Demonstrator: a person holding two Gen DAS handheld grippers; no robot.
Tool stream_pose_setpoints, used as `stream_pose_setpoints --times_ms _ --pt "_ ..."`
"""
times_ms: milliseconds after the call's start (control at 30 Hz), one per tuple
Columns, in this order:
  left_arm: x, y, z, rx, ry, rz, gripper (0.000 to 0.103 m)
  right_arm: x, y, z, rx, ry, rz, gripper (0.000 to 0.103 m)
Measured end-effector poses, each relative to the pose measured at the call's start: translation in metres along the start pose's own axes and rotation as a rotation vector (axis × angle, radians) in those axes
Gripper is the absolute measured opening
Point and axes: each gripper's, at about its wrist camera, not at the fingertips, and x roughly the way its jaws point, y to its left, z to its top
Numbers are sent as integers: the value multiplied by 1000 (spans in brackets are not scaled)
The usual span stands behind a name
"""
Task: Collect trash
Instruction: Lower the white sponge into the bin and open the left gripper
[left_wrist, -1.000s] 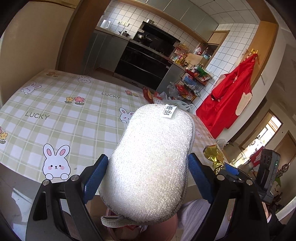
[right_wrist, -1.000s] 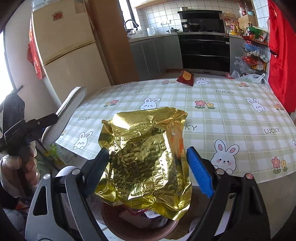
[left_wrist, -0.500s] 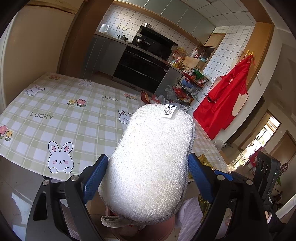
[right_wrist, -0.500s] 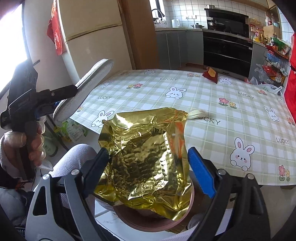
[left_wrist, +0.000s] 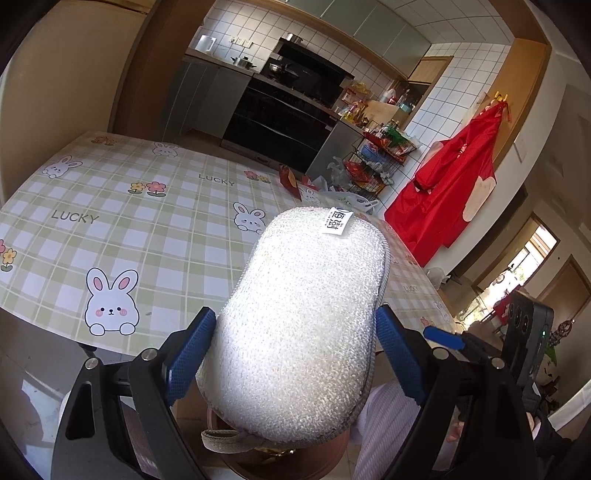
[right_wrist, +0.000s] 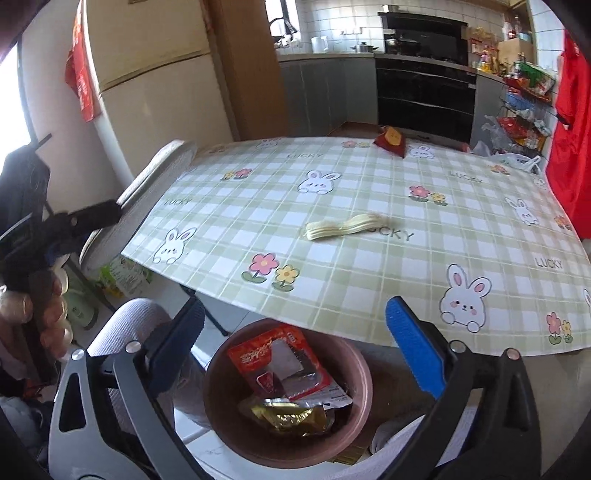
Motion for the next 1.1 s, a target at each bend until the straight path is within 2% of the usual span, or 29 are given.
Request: stream_pose_setpoints --times_ms 167,400,700,833,1100 --pt "10 -14 -10 45 51 -37 85 -21 -31 8 71 -118 -130 97" --pt "30 -41 -32 130 146 -85 86 -41 -72 7 190 -185 -216 97" --pt "49 -57 -48 189 231 -119 86 -41 -92 -1 258 -180 -226 97" --pt "58 -57 -53 193 271 -125 91 -38 -88 -2 249 -170 -219 97" --pt "60 -47 -54 153 281 -97 94 -30 -85 -2 246 -144 -209 97"
